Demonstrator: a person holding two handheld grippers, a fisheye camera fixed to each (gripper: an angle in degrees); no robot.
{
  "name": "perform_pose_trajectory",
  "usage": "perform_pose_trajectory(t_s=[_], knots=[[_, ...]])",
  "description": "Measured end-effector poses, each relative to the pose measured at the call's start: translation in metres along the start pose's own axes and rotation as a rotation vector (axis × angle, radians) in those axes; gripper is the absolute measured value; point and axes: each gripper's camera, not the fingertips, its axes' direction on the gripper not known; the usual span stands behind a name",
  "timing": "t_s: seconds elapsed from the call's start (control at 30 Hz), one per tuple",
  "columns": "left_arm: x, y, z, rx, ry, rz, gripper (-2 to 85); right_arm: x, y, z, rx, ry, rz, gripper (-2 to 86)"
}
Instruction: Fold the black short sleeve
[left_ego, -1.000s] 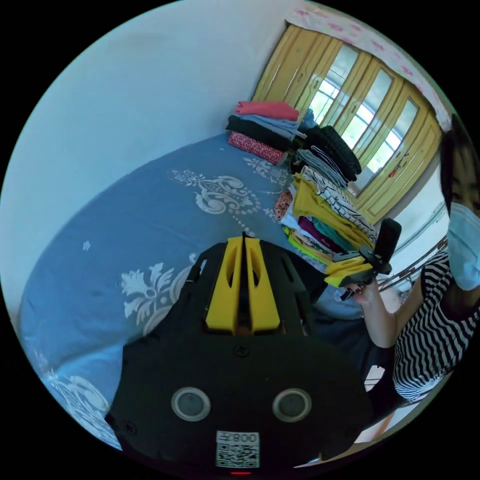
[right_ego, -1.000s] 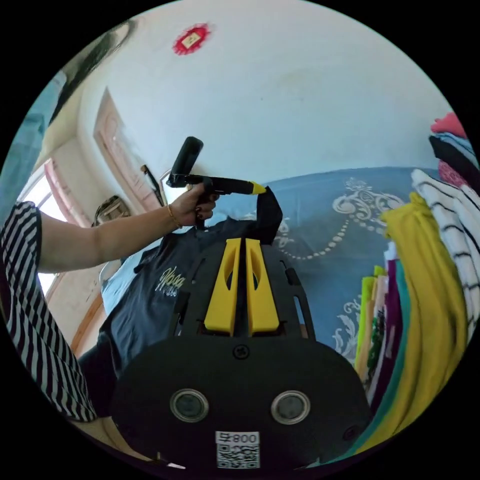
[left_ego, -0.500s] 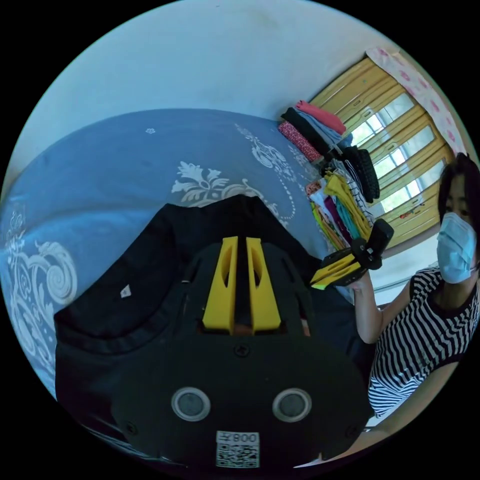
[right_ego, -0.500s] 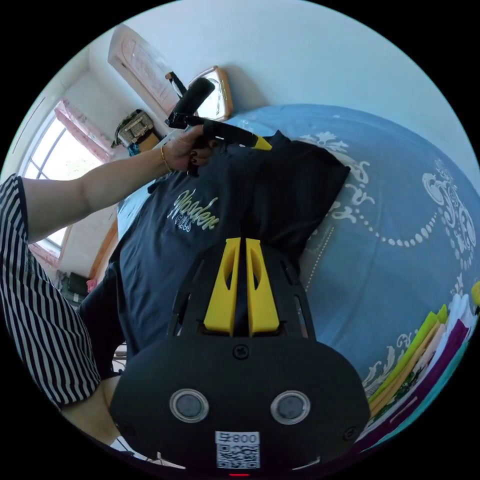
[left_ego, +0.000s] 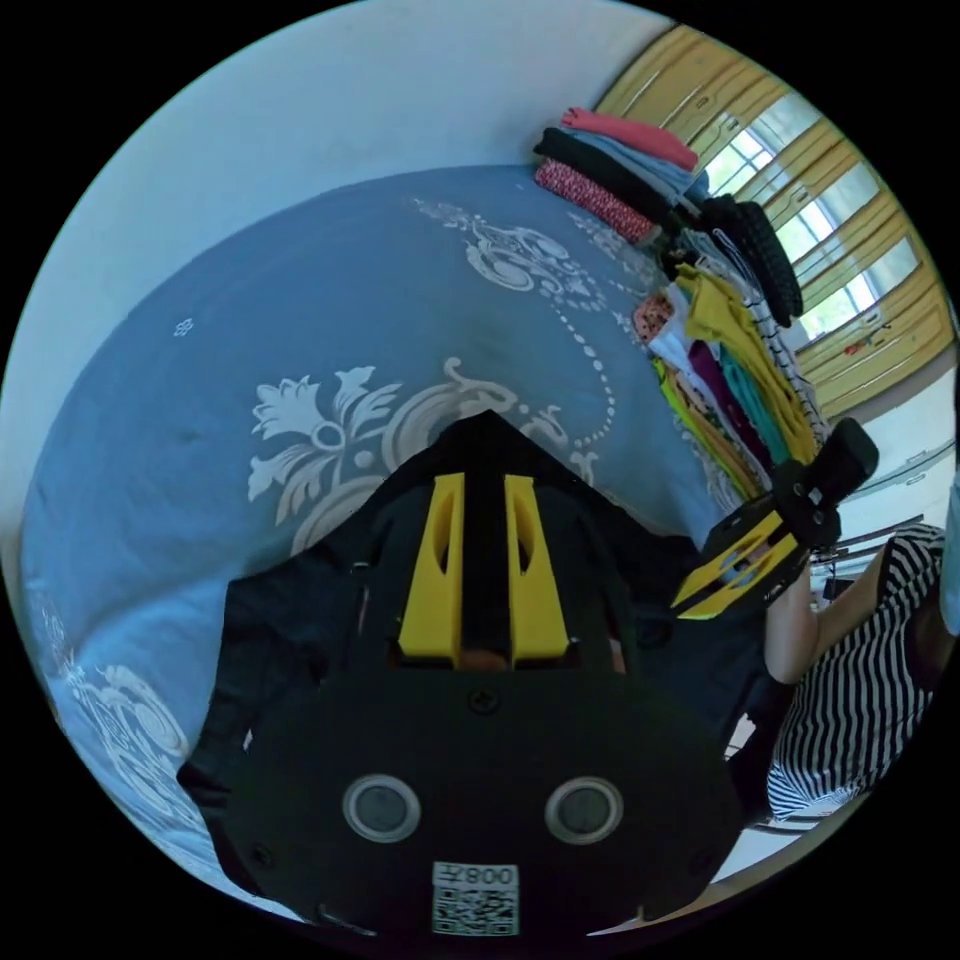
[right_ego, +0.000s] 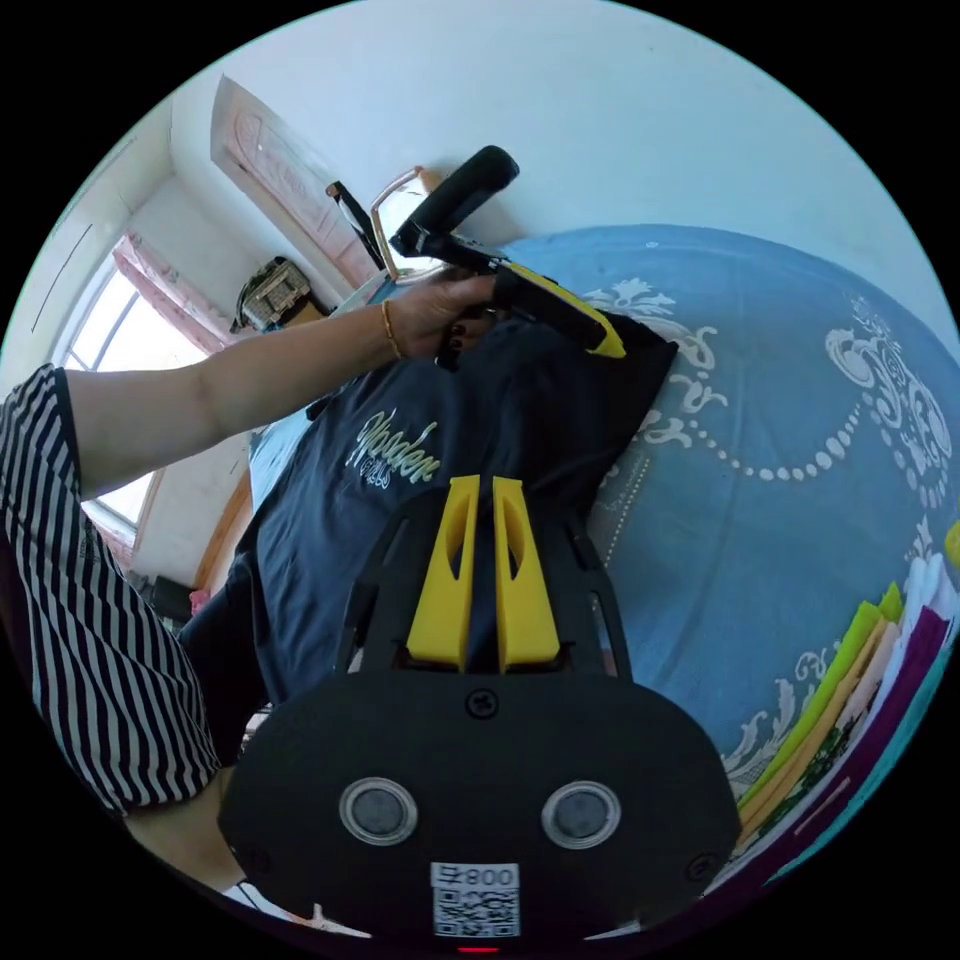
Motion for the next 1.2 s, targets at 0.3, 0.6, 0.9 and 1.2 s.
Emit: perform_pose_trajectory(t_s=[0.3,0.6,0.9,1.2], knots=[[0.01,-0.013,0.001,0.084,-0.005,0.026,1.4,0.021,-0.008,0.003,-0.054,0.055,0.09,0.1],[0.015,-0.001,0.017,-0.021,-0.029,0.022,4.5,0.026,-0.014,-0.003,-0.07,0.046,0.079,0.0],[0.025,0.016,-0.007,0.073,0.03,0.012,0.5,0.02,-0.015,-0.026,-0.027,0.067,0.061,0.1],[0.044,0.033,-0.017,0.14,0.093,0.018,0.3,0.015,-0.018,-0.041,-0.043,0.12,0.09,0.1]])
